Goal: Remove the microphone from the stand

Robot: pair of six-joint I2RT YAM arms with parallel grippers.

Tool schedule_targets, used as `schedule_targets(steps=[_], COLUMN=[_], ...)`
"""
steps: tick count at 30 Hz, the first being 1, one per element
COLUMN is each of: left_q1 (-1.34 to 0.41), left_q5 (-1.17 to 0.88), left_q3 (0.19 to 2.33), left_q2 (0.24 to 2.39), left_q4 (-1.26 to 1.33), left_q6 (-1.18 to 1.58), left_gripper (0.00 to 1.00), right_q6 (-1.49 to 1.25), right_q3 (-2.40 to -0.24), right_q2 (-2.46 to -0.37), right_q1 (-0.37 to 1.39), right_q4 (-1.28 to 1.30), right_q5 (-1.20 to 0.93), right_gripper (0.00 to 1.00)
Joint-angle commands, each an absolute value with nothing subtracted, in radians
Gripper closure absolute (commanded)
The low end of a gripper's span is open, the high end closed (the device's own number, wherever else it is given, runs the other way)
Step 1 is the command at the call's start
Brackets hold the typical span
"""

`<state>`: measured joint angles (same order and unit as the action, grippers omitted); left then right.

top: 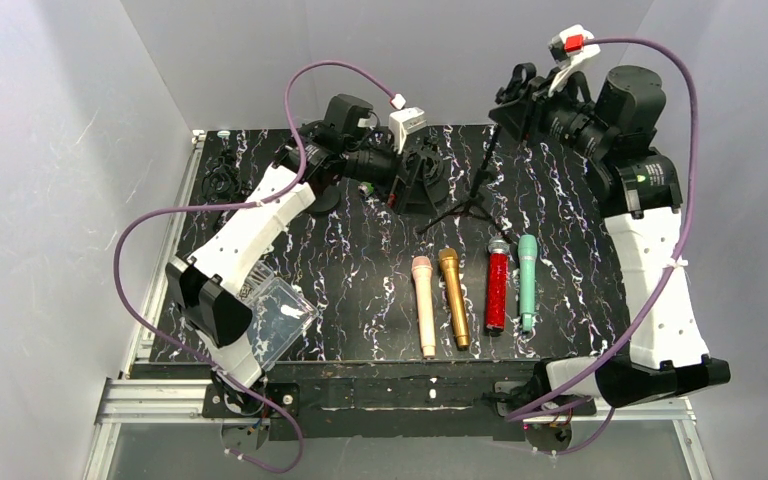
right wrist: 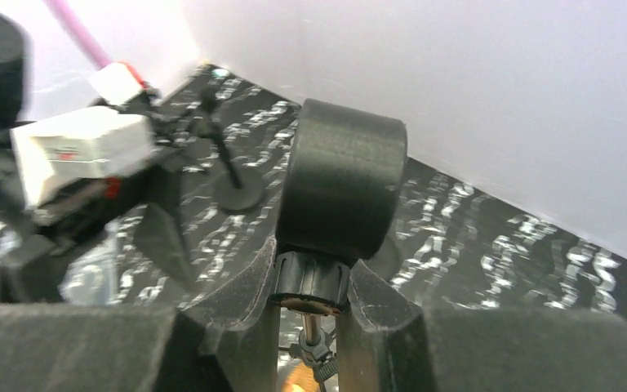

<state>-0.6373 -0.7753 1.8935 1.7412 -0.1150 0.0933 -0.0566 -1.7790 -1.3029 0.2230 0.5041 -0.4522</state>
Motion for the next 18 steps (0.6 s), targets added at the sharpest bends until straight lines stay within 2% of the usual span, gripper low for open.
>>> schedule_targets(steps=[1, 18], left_q1=[-0.615, -0.586], left_q5=[-0.809, -0.765], left_q3=[1.918, 1.895], left_q2=[1.673, 1.617], left_q4=[-0.179, -0.266], left_q6=[0.049, 0.020], left_gripper=[0.02, 0.02], right_q6=[0.090, 0.152], right_q3=[-1.875, -1.935], right_q2=[-1.311, -1.527], right_q1=[0.174, 0.119], right_q4=[0.506, 0.308], right_q5=[-0.288, -0.154], right_gripper=[0.99, 0.99])
